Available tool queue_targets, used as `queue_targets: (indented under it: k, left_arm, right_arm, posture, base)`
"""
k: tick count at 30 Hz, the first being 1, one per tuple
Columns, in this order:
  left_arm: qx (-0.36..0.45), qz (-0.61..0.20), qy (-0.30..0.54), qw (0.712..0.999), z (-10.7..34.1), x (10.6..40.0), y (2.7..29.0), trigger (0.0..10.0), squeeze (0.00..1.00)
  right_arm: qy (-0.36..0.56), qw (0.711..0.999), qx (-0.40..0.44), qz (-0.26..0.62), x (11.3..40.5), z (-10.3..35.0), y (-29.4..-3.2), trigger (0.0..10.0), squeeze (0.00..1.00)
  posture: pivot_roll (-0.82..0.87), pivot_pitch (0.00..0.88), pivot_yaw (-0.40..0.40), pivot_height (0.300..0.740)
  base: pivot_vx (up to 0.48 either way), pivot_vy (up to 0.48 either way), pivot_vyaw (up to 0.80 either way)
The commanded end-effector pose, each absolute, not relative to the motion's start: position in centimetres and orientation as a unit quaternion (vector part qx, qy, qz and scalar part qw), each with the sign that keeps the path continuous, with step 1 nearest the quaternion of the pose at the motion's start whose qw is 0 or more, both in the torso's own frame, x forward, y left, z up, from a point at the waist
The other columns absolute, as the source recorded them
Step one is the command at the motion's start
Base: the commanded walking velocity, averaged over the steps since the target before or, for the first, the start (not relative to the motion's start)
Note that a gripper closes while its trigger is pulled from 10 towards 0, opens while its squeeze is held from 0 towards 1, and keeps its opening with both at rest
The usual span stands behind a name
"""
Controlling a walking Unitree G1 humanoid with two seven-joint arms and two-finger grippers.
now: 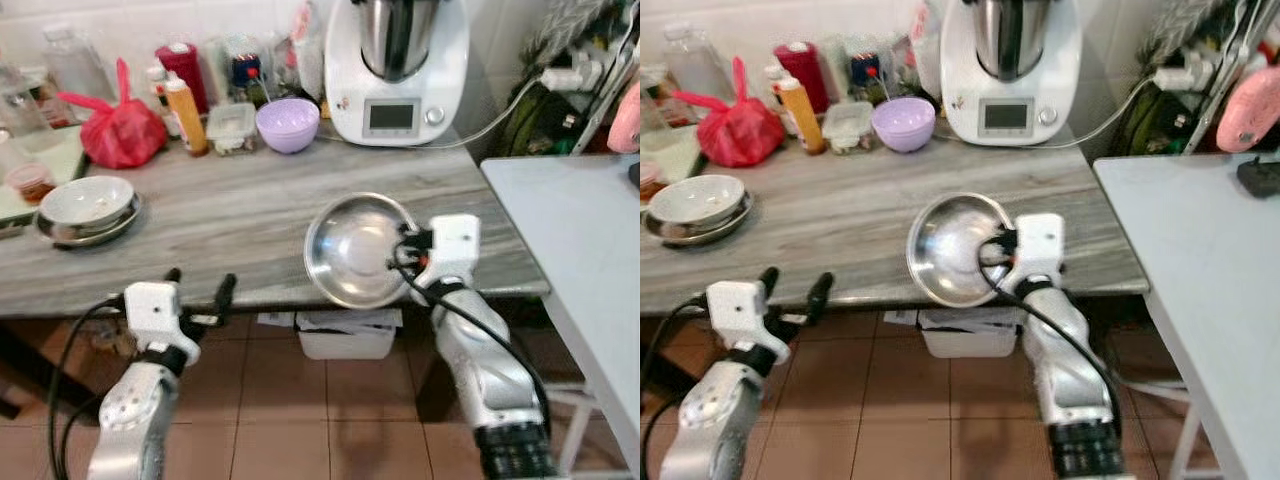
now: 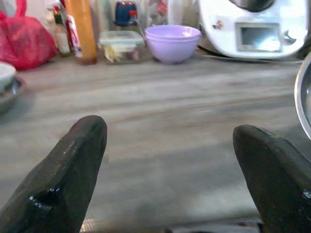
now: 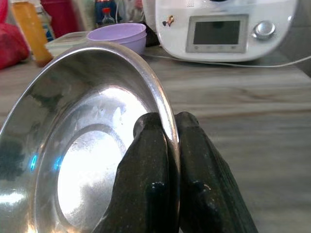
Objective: Setting the table
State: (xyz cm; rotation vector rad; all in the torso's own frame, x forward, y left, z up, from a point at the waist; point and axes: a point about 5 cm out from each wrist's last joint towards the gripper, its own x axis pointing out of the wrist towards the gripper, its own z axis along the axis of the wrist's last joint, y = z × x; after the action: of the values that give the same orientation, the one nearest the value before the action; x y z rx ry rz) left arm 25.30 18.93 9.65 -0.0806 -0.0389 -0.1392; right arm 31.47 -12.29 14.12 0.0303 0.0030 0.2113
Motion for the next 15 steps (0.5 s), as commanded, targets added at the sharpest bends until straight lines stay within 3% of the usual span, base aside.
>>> queue_targets:
  k: [1,7,15]
  left_arm:
    - [-0.039,-0.072,-0.025,0.996,9.9,25.1,18.9,10.0,0.0]
    - [-0.021,-0.103,-0.009,0.994,9.4,24.1,18.8,10.0,0.0]
    - [0.005,-0.216,0.03,0.976,8.5,22.1,17.2,10.0,0.0]
  right_arm:
    - [-0.008,0.995,0.012,0.099,31.7,14.6,-12.9,10.0,0.0]
    - [0.001,0.994,0.022,0.11,31.9,14.4,-12.3,10.0,0.0]
    - [0.005,0.991,0.049,0.127,32.4,14.7,-11.0,10.0,0.0]
  posture:
    - [-0.1,0.06,0.075,0.74]
    - [-0.09,0.066,0.075,0.74]
    - [-0.08,0.073,0.078,0.74]
  base:
    - [0.0,0.0,0.0]
    - [0.0,0.0,0.0]
    - [0.0,0.0,0.0]
